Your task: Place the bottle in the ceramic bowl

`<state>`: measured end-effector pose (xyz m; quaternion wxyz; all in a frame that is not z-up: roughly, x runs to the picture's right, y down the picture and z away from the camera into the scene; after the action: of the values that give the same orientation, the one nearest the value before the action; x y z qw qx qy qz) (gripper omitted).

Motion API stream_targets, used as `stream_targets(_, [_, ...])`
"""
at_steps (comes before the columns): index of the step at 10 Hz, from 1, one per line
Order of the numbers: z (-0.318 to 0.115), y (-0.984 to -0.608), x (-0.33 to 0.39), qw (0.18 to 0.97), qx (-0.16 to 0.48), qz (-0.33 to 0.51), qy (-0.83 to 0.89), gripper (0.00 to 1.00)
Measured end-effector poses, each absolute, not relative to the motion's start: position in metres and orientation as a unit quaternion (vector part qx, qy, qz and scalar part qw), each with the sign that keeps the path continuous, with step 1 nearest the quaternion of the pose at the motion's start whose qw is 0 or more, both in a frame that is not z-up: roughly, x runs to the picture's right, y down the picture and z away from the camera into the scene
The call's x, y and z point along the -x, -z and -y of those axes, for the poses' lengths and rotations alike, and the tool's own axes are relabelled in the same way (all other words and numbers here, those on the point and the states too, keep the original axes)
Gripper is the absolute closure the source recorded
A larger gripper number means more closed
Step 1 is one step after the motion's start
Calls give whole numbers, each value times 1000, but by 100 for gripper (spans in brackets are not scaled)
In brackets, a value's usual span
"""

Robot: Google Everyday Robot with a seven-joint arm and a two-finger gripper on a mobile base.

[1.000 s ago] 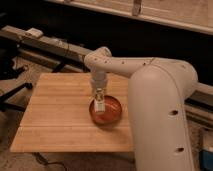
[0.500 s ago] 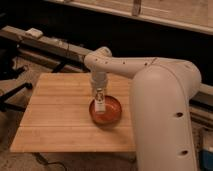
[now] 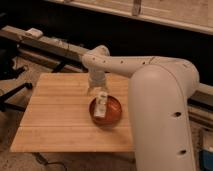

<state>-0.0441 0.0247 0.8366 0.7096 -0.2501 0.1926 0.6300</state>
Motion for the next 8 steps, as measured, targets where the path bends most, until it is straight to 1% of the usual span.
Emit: stream_targets(8, [-20,-837,54,717,255,-182,-624,20])
